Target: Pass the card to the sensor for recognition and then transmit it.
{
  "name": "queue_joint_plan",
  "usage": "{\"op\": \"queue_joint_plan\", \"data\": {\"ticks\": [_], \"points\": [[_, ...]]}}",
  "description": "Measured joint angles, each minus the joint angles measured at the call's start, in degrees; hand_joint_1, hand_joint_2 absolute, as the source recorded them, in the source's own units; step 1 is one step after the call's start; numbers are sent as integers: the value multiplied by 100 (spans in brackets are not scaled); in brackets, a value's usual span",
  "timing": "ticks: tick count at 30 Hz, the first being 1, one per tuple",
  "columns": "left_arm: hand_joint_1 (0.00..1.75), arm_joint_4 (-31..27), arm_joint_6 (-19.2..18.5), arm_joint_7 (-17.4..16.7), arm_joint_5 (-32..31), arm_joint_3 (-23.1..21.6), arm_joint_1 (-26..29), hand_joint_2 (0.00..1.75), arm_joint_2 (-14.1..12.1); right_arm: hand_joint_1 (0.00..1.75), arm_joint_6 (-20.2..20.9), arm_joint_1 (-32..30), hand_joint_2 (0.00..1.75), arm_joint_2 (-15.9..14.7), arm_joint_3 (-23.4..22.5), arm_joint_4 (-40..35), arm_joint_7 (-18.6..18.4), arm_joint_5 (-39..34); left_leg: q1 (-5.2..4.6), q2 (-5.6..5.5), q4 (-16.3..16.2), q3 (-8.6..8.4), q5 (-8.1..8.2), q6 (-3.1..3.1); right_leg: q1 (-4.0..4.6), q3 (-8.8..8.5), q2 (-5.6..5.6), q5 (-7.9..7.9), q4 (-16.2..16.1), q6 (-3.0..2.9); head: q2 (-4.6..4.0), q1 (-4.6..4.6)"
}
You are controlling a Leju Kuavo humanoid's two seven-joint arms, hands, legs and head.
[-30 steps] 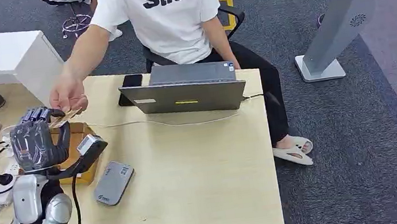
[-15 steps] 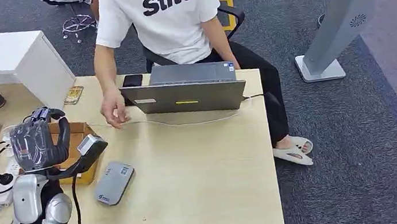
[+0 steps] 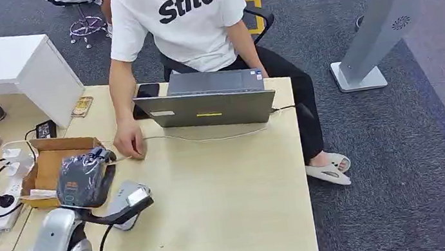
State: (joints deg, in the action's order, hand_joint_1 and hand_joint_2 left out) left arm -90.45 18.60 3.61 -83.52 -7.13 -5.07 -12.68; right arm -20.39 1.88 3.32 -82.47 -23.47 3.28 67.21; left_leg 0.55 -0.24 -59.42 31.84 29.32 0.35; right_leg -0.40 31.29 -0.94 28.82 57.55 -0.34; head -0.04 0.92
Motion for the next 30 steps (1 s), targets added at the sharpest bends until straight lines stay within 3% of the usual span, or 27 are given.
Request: {"op": "queue_joint_plan", "data": {"ticks": [13, 30], "points": [[175, -435, -230, -15, -94, -308, 697, 175, -751, 0, 65, 1, 175, 59, -203, -100, -28, 105, 0, 1, 2, -2, 0, 0, -1, -3, -1, 0, 0, 0, 0, 0], [175, -242, -382, -348, -454, -426, 1140, 175, -1044, 0, 66, 4, 175, 59, -238, -111, -59, 310, 1, -1, 2, -1, 0, 0, 1, -4, 3, 1, 0, 0, 0, 0]]}}
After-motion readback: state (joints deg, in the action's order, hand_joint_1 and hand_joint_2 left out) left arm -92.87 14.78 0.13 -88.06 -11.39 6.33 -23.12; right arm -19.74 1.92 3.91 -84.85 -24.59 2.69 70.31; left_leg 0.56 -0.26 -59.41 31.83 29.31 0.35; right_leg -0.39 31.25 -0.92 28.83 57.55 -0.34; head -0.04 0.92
